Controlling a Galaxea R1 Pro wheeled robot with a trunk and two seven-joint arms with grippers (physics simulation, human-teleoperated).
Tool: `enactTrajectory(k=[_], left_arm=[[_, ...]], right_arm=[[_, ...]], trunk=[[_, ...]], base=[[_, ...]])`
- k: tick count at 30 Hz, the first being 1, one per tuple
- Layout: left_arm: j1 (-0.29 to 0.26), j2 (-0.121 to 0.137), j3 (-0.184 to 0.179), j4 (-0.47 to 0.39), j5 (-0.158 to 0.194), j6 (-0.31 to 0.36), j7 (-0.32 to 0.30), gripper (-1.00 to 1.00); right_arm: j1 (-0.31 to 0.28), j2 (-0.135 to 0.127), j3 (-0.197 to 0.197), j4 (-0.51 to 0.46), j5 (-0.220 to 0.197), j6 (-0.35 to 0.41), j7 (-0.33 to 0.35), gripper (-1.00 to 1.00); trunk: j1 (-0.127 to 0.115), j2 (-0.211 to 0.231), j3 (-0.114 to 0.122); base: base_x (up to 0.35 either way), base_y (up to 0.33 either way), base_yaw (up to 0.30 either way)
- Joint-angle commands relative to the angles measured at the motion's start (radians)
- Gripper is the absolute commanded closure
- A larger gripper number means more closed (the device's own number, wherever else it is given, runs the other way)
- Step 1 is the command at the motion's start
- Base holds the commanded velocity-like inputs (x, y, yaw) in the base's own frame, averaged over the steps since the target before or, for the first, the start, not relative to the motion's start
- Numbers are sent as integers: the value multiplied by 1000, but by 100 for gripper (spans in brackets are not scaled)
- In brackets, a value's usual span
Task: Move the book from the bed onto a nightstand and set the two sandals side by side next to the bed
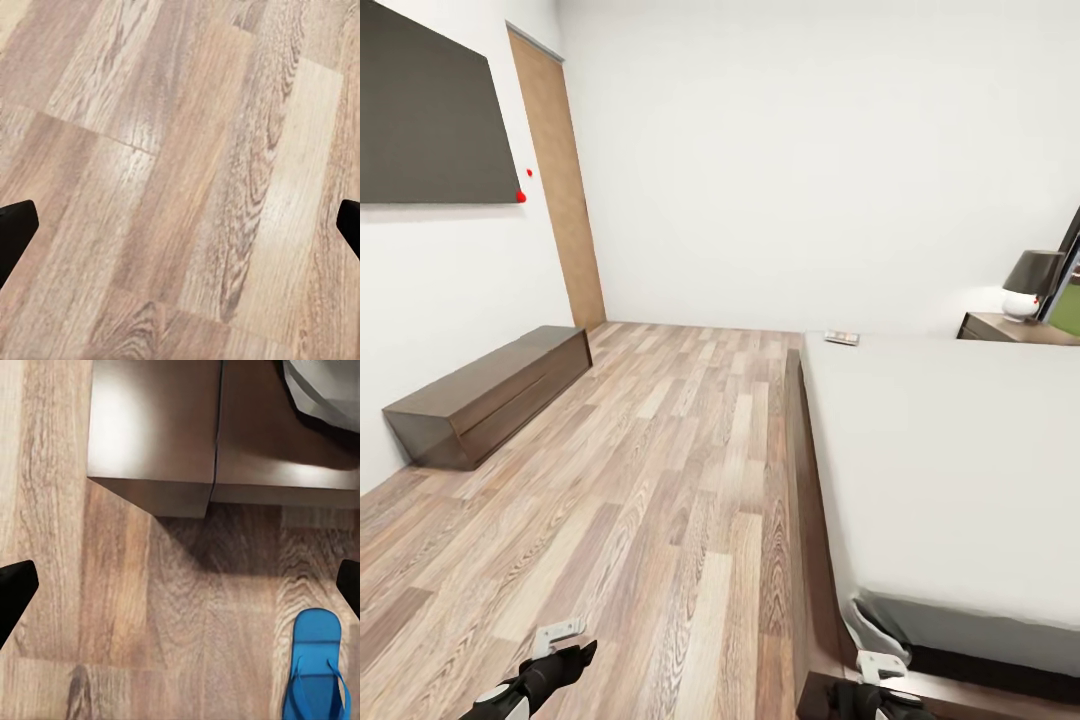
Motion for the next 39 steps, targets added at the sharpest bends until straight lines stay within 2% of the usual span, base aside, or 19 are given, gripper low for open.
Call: enactTrajectory(k=[1,9,39], left_arm=[[-1,0,1,2,7,-2,-6,-100],[-1,0,1,2,7,-2,-6,-100],[-1,0,1,1,7,-1,-6,-100]], right_arm=[[0,0,1,-2,-10,5,3,-100],[0,0,1,-2,-10,5,3,-100],[0,0,1,-2,-10,5,3,-100]], trunk=[[0,0,-1],[0,0,-1],[0,0,-1]], base=[[0,0,22],[0,0,187],[0,0,283]])
